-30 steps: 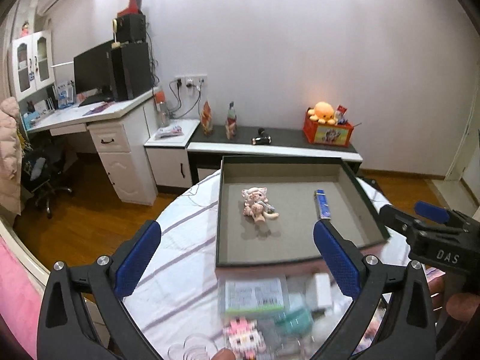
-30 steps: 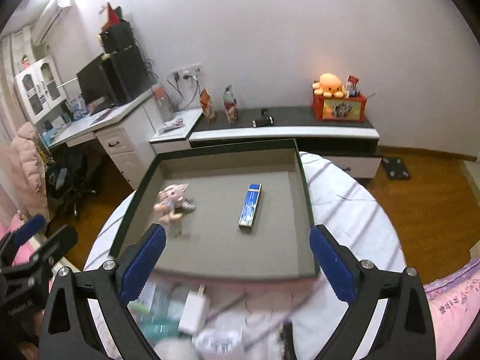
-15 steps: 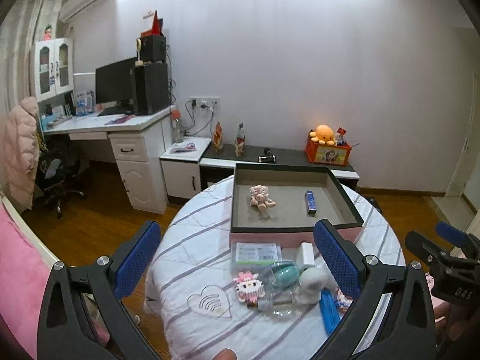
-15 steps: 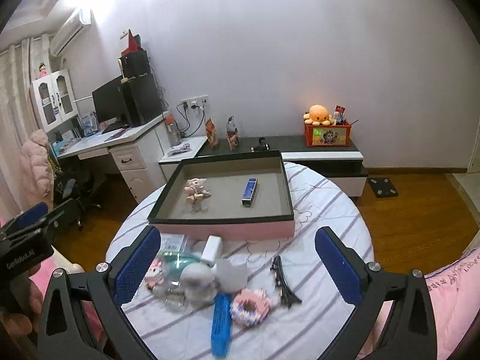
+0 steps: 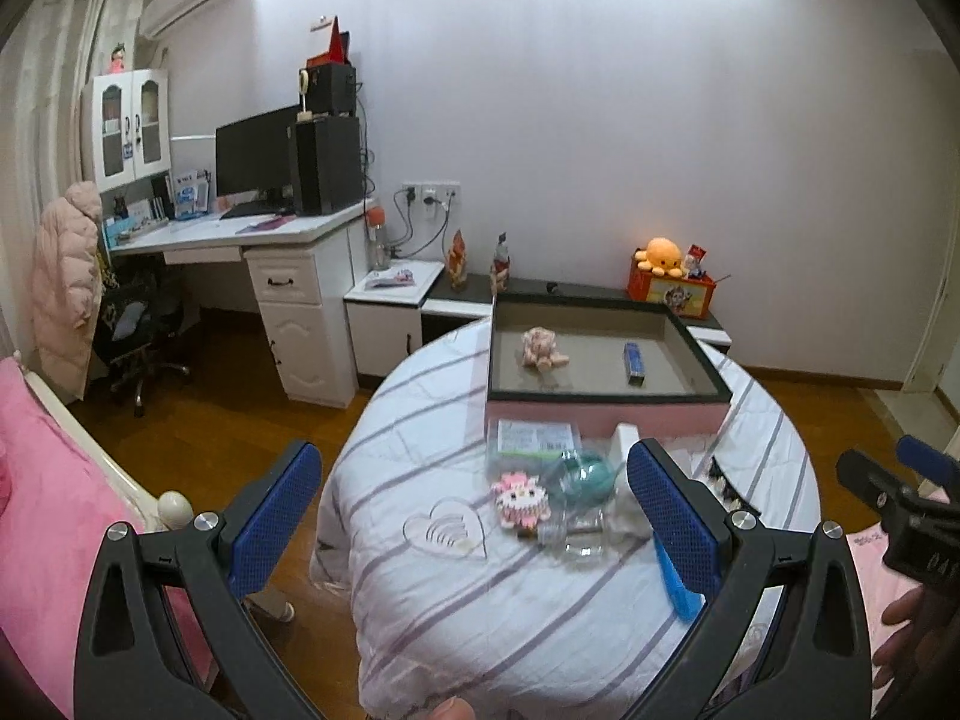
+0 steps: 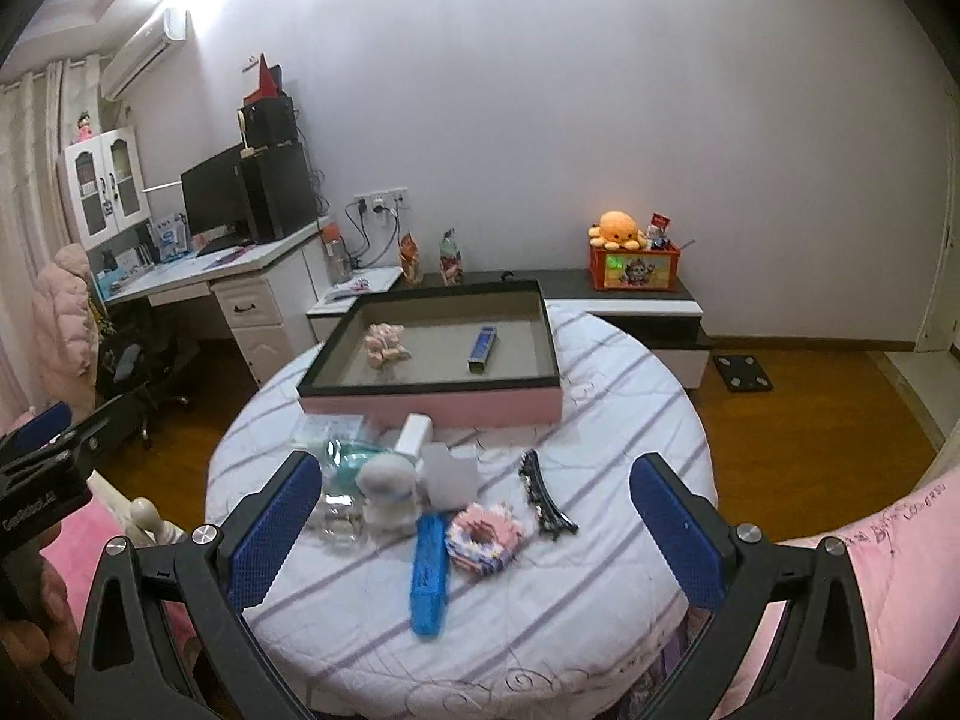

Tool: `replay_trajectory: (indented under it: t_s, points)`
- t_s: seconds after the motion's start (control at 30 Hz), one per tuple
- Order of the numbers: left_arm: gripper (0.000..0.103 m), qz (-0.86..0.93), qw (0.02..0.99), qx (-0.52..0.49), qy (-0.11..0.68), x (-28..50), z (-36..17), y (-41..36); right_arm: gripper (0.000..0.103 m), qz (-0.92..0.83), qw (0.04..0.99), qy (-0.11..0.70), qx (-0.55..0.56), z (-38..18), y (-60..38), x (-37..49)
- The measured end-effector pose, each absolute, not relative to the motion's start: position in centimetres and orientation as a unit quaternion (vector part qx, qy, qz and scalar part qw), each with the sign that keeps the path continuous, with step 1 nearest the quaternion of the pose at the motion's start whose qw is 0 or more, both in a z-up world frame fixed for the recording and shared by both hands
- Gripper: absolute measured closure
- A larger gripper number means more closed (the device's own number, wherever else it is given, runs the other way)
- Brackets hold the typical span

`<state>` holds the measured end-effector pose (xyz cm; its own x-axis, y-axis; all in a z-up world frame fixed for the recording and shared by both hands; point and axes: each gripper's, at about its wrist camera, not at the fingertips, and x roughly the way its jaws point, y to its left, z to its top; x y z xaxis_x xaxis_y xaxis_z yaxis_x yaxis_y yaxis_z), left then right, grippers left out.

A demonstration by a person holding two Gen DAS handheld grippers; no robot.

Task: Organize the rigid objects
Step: 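Withdraw both tools from the tray back toward the table items, then grasp the clear glass bottle with the left tool while the right tool grasps the blue highlighter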

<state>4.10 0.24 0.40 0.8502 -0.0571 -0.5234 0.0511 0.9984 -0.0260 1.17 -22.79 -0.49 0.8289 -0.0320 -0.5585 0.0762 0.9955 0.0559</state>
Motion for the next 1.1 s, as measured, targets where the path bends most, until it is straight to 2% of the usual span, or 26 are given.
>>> replay_trajectory:
  t_s: [0.37, 0.83, 1.0, 1.1]
  points:
    - [0.0, -0.036, 0.957, 0.001, 0.287, 4.4, -1.4, -0.5, 0.0, -0.037, 0.952, 0.302, 0.031, -1.5, -23.1, 1.7]
    - [0.0, -0.066, 0.929, 0.013, 0.365, 7.5, -9.9, -3.5, 0.0, -0.02, 0.911, 0.411, 0.042, -10.6, -22.6, 4.1]
    - [0.0, -0.078, 0.918, -0.003, 0.39, 9.3, -12.1, -4.0, 0.004, -0.01, 0.897, 0.439, 0.046, -13.0, -22.2, 4.9]
    - [0.0, -0.086, 0.913, -0.01, 0.399, 10.4, -13.0, -4.5, 0.016, -0.004, 0.89, 0.453, 0.046, -14.2, -21.9, 5.3]
